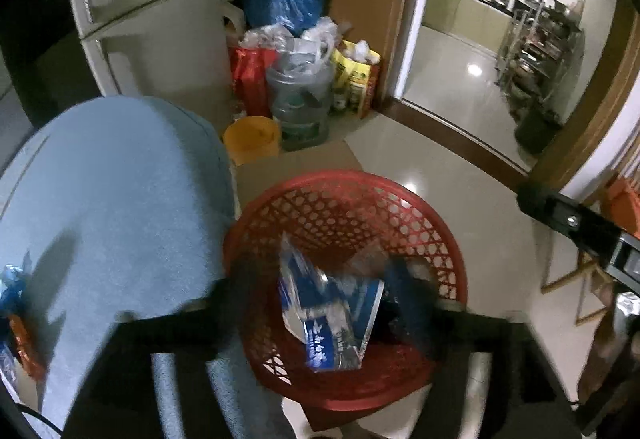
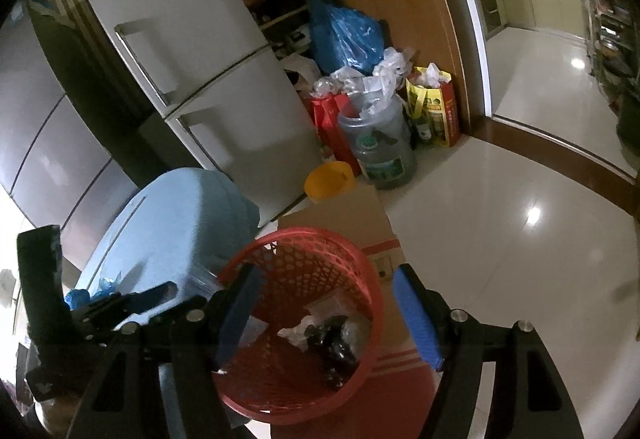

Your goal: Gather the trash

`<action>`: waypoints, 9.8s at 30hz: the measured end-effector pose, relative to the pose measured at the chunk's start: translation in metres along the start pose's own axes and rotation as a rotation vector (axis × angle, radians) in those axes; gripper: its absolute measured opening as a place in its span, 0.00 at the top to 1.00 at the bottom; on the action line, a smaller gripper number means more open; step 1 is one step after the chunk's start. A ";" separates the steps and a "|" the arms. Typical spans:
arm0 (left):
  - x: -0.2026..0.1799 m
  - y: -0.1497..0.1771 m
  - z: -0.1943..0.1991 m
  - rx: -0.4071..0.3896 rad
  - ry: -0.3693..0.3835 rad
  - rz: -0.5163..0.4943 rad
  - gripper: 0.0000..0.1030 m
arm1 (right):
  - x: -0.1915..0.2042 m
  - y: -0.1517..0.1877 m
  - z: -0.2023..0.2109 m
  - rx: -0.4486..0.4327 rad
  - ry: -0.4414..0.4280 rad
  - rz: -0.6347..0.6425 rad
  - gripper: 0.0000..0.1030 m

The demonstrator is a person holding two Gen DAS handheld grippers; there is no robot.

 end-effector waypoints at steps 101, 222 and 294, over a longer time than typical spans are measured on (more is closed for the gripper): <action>0.398 0.318 0.184 0.021 -0.709 0.848 0.22 | 0.327 0.162 -0.091 0.325 -0.399 0.481 0.21; 0.342 0.193 0.093 0.026 -0.357 0.804 0.40 | 0.319 0.131 -0.132 0.269 -0.490 0.264 0.40; 0.073 0.014 0.106 -0.142 -0.019 0.294 0.40 | 0.033 0.036 -0.051 0.103 -0.111 0.038 0.39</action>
Point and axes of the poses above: each gripper's, at about its wrist camera, not at the fingertips, and z roughly against the way its jaws point, x to its left, y to its underside, the point moved 10 cm from there along -z, roughly the way its jaws point, and after that the axes turned 15 degrees about -y, right-handed, at the moved point
